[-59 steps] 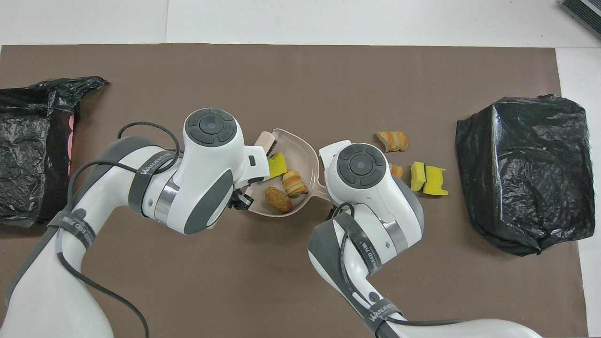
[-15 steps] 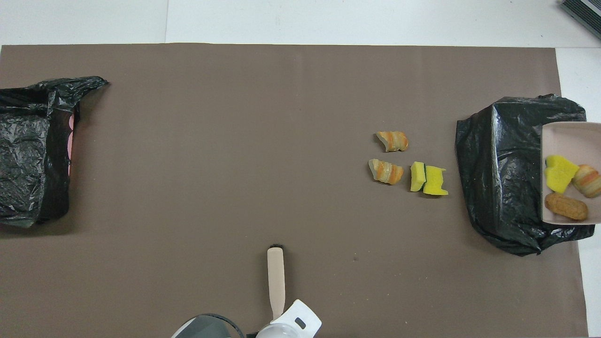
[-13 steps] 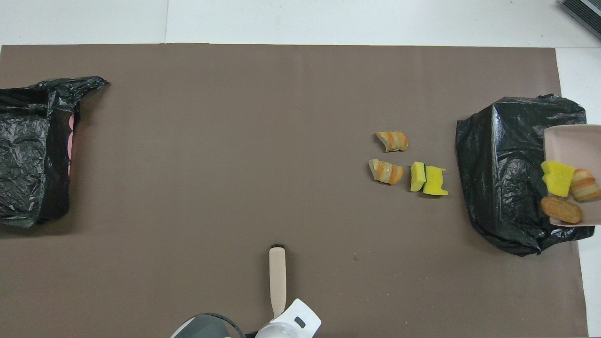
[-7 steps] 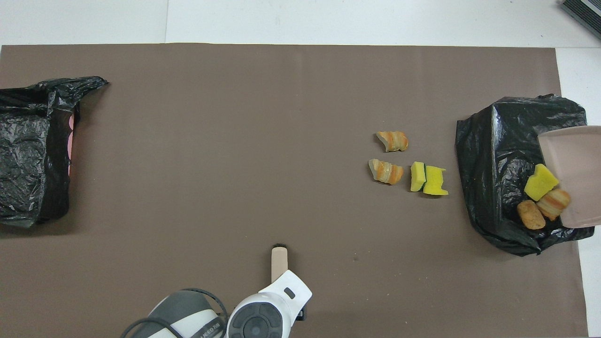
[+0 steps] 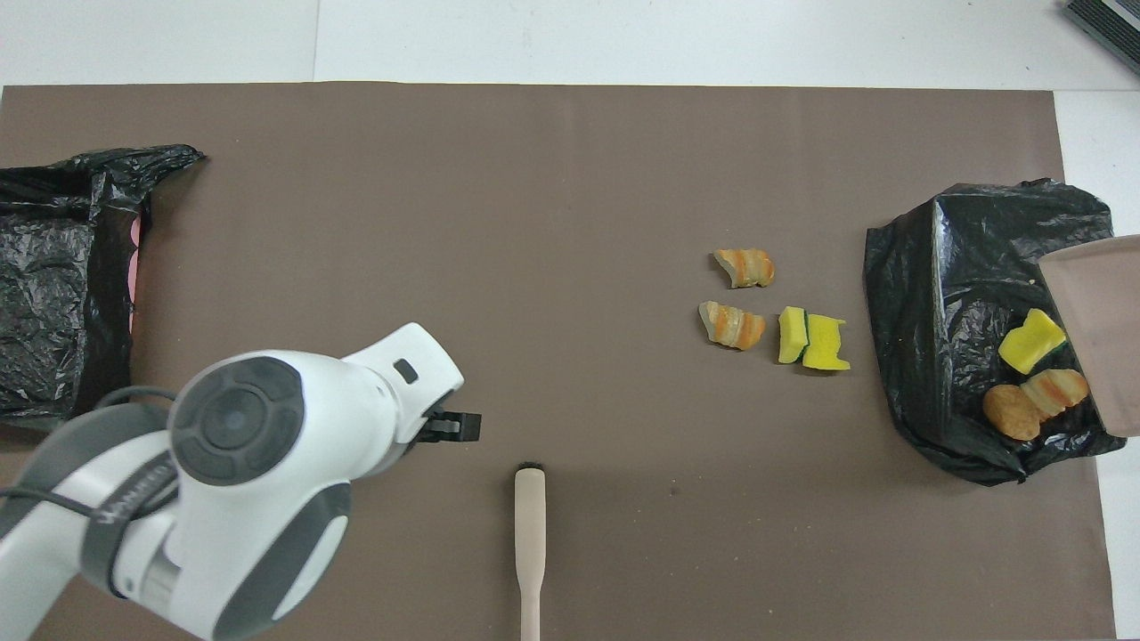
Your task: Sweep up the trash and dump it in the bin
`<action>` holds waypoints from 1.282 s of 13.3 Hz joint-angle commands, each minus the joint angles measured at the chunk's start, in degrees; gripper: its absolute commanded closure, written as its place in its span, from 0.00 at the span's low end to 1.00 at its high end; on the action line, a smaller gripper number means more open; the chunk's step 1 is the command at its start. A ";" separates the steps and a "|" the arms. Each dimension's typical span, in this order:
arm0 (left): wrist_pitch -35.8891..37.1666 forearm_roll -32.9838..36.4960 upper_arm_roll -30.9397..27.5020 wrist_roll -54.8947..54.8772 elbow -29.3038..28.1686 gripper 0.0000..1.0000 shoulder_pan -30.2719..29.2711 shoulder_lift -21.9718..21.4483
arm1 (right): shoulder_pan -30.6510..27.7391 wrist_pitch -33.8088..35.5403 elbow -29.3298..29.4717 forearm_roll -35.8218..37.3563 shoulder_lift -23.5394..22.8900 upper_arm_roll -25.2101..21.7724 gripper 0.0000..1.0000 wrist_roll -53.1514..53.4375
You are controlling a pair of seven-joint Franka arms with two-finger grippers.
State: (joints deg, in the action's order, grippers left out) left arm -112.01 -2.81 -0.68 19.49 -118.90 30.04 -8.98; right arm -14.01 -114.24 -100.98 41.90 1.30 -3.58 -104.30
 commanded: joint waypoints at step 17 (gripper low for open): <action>26.05 2.72 0.33 -28.35 36.02 0.00 -24.67 8.54 | 16.02 20.73 0.08 -24.48 3.28 13.25 1.00 78.84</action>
State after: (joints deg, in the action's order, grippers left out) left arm -87.72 -0.25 -1.11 -5.93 -83.60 7.52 -0.54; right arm 0.51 -93.80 -101.71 21.21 6.19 9.93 -33.67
